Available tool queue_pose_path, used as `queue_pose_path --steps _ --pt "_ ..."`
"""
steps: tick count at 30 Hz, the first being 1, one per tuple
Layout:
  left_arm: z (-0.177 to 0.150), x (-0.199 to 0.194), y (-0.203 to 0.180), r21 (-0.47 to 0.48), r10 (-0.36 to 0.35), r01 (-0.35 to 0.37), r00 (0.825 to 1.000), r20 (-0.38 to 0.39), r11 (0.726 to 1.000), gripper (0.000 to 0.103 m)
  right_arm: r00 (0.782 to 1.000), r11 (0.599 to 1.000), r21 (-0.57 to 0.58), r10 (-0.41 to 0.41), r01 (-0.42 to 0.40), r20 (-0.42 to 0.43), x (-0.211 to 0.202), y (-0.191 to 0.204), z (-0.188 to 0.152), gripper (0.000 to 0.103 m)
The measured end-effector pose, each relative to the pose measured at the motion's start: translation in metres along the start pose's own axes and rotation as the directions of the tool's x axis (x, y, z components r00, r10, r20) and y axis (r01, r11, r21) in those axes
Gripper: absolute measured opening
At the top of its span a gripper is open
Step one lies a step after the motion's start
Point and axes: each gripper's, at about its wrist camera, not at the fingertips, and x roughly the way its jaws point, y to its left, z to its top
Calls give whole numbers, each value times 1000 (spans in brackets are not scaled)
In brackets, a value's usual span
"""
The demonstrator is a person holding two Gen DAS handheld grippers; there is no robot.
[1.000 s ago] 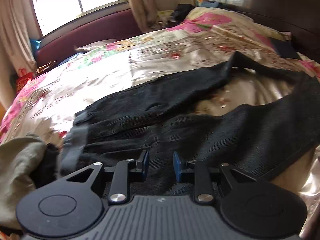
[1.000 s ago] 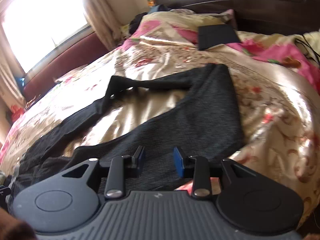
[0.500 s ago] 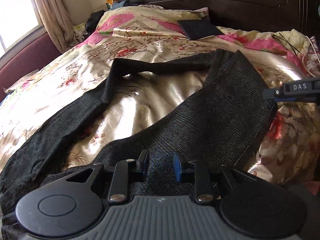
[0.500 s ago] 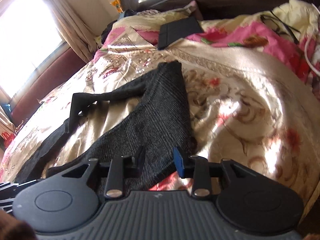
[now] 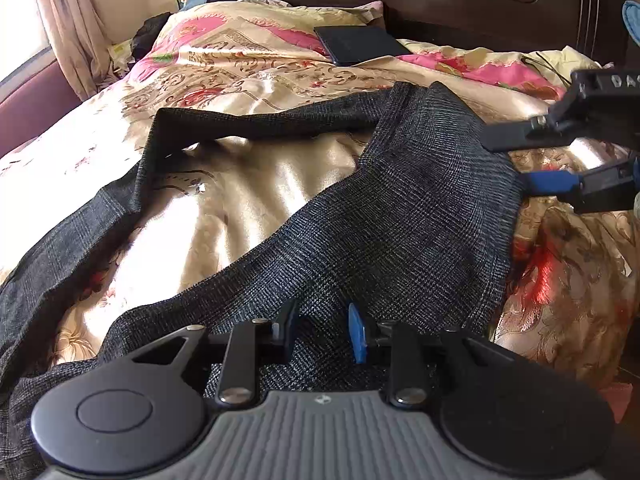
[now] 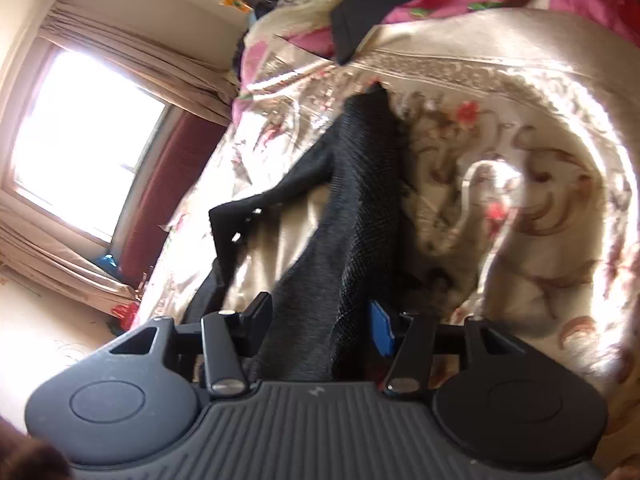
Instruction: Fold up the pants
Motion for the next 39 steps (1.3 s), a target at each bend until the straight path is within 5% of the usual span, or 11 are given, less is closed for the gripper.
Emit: queue_pose_path --steps 3,8,16,22,25,29,31,34,39 --pt "-1 -1 3 -7 15 -15 1000 -3 1000 45 986 984 -68 161 -164 -47 21 35 -15 53" --pt "-4 -5 6 -14 35 -35 999 -11 999 48 992 976 -179 113 -121 -55 37 58 -34 48" --pt "-6 -4 4 8 38 -38 999 -15 999 48 996 998 -6 -67 68 65 -36 -6 -37 48" --pt "-7 -2 1 5 53 -52 998 -16 999 48 972 970 -54 -235 236 11 -18 -7 -29 31" --pt "-7 -2 0 9 55 -54 998 -16 998 48 958 954 -94 -287 286 0 -4 0 -27 39" --pt "-7 -2 0 9 54 -54 998 -18 999 49 996 996 31 -85 86 -29 2 -5 -25 41" --pt "-7 -2 0 14 54 -54 998 -18 998 49 998 990 142 32 -25 -51 9 -13 -27 37" --pt "-7 -1 0 19 53 -53 998 -17 998 49 999 991 129 -23 18 33 20 -16 -24 34" --pt "-9 0 1 11 42 -42 999 -14 999 50 986 948 312 15 -67 166 24 -40 -11 34"
